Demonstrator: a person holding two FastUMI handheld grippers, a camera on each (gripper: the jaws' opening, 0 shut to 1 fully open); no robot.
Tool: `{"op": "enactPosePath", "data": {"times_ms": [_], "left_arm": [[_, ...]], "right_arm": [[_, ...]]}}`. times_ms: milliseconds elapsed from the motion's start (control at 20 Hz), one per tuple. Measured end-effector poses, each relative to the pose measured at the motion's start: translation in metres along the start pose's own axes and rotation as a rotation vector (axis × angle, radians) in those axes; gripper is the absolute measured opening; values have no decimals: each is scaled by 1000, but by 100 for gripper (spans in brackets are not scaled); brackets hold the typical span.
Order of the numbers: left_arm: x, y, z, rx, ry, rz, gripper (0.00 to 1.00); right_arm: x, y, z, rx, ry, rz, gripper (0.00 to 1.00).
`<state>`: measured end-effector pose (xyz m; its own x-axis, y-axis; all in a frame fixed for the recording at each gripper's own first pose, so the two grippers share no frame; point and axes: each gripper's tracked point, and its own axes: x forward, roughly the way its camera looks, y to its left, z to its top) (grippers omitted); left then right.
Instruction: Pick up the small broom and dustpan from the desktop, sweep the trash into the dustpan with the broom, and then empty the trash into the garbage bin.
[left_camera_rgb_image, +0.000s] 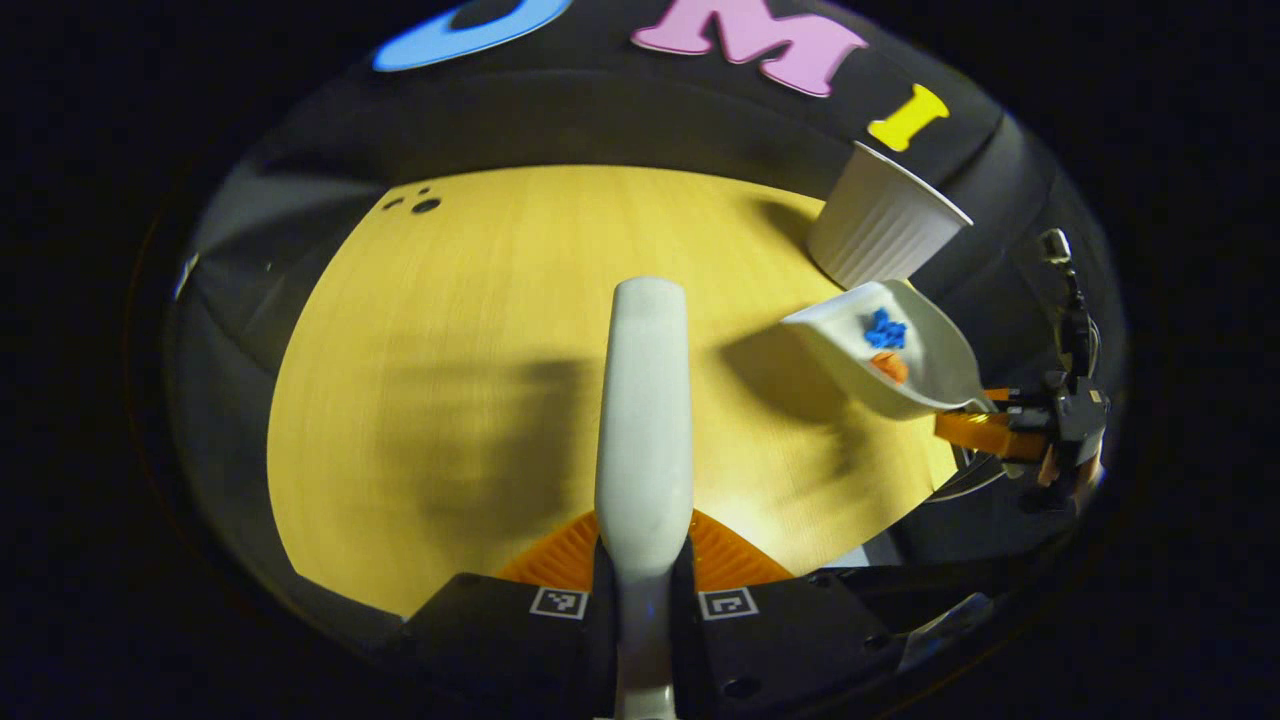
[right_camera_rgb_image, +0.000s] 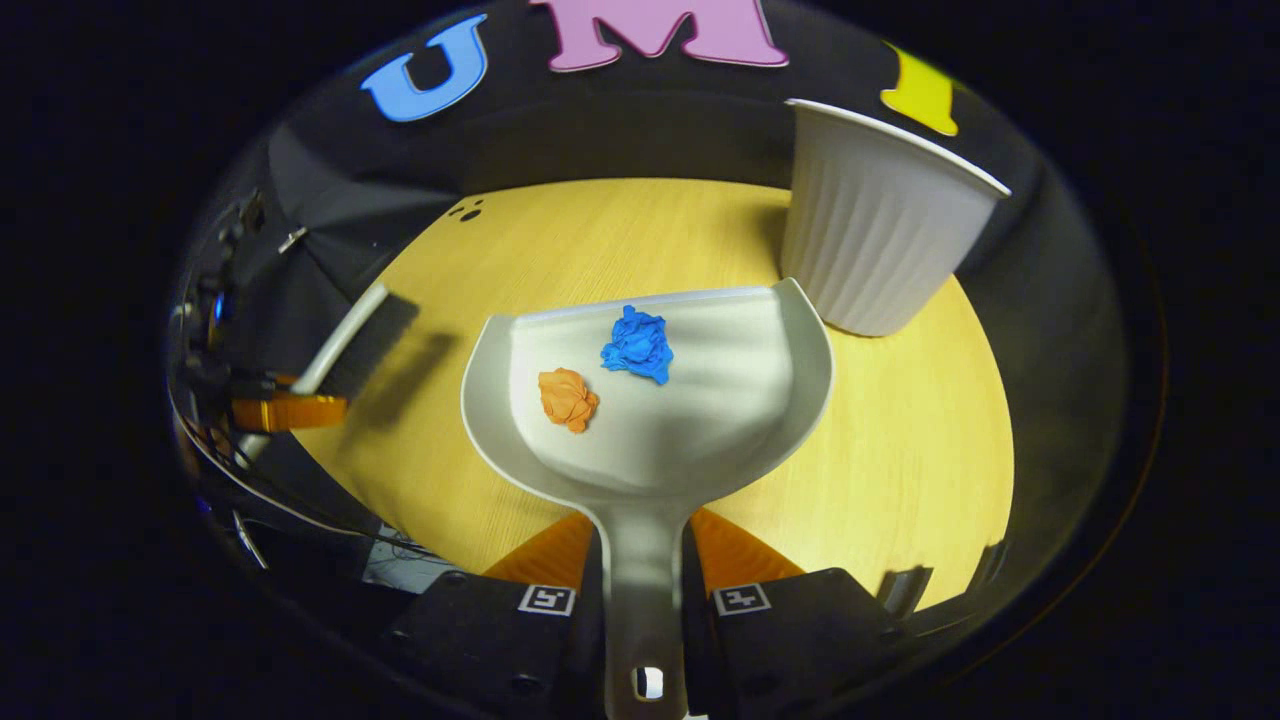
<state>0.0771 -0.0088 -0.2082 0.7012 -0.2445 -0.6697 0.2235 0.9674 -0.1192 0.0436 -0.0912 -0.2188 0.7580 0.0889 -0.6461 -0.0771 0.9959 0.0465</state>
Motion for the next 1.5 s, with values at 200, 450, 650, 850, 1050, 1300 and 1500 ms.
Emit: {"op": "enactPosePath", "data": {"times_ms": [200,450,650,850,1050,1300,1500], "left_arm": [[-2,12,-33,-74,9,-14,26],[-1,20,-45,-83,-3,-38,26],[-8,17,-40,-73,-18,-44,26],[-9,8,-30,-41,-6,-24,26],[-3,-13,-16,-42,-1,-28,26],[6,-25,-9,-15,6,-9,27],[4,-19,0,176,-2,89,26]], "right_arm": [[-5,-3,9,85,-57,-86,35],[-34,5,20,230,-120,-124,35],[-55,1,27,247,-151,-150,35],[-91,-8,39,288,-186,-128,35],[-100,-40,71,247,-197,-149,35],[-122,-78,117,223,-234,-165,35],[-130,-112,161,160,-260,-210,35]]}}
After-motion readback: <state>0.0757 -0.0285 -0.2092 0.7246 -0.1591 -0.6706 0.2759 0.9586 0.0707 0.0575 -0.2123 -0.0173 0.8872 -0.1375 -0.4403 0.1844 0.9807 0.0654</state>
